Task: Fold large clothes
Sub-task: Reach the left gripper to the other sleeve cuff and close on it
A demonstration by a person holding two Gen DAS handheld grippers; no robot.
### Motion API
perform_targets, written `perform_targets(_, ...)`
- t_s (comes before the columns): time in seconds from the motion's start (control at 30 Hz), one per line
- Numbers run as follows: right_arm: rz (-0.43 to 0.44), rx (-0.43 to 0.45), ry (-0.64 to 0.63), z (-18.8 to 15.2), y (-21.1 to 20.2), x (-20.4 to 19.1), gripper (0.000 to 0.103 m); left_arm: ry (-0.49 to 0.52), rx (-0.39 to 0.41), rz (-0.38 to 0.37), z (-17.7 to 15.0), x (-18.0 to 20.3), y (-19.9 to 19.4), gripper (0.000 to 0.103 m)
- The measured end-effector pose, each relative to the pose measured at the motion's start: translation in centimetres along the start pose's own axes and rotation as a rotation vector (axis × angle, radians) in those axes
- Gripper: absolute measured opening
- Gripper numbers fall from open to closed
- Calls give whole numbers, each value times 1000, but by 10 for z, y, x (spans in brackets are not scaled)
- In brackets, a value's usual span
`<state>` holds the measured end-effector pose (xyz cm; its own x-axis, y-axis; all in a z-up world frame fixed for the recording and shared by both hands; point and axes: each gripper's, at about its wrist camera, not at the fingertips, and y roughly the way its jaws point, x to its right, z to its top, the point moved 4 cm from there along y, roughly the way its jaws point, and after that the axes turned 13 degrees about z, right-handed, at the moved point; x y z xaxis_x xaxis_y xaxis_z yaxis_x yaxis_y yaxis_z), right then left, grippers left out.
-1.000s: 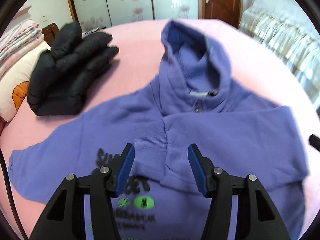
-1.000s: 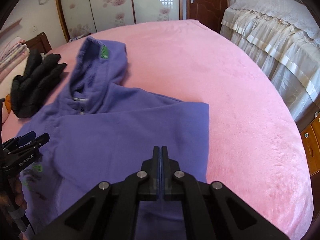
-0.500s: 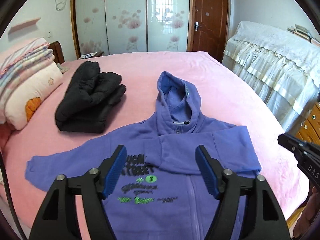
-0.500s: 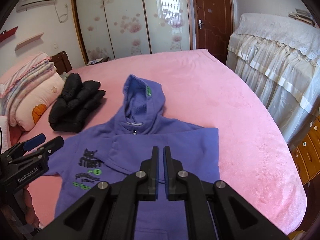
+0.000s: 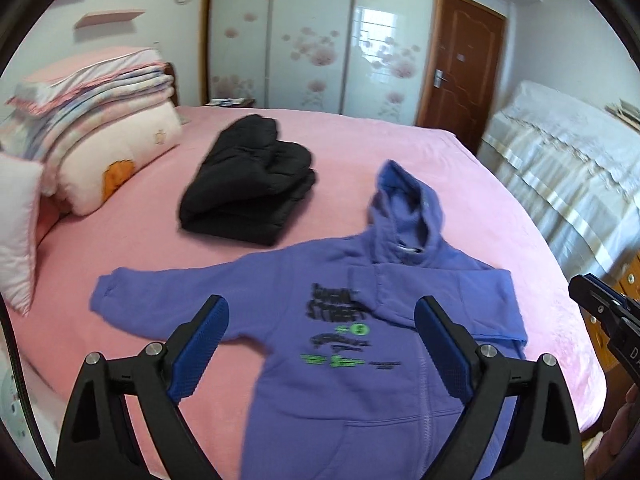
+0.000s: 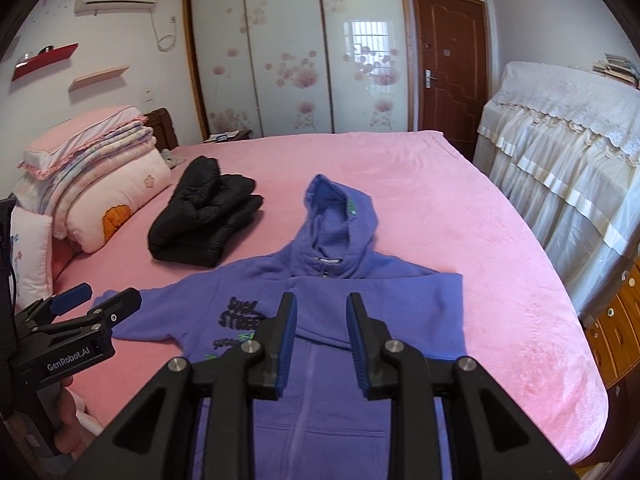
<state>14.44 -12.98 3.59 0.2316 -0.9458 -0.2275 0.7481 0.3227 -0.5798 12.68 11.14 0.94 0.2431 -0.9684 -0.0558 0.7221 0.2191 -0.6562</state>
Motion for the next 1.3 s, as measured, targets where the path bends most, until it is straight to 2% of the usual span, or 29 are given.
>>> perform_targets(0.1, 35, 7, -23, 4, 4, -27, 26, -34, -6, 36, 0, -31, -2, 93)
perform_targets(0.3, 99, 10, -87, 13, 25, -87, 33, -105, 15, 183, 5, -104, 1, 94)
perform_targets(0.47, 141, 11, -150, 21, 49, -139, 34, -231, 4, 188, 6, -160, 12, 95)
perform_targets(0.53, 158, 17, -170, 24, 60, -158, 35, -263, 4, 213, 5, -177, 21, 95)
perform_targets(0.6, 168, 19, -196, 27, 73, -177, 43, -291, -11, 241, 1, -190, 31, 95)
perform_targets(0.67, 178, 24, -216, 28, 86, -193, 48, -339, -43, 255, -5, -206, 47, 95)
perform_targets(0.8, 197, 0, -246, 27, 119, -215, 49, -424, -131, 240, -22, -226, 96, 95)
perform_targets(1.03, 222, -95, -263, 10, 188, -237, 49, -630, -345, 327, -88, -263, 193, 95)
perform_targets(1.3, 258, -223, -265, -25, 257, -251, 49, -971, -388, 302, -145, -306, 258, 94)
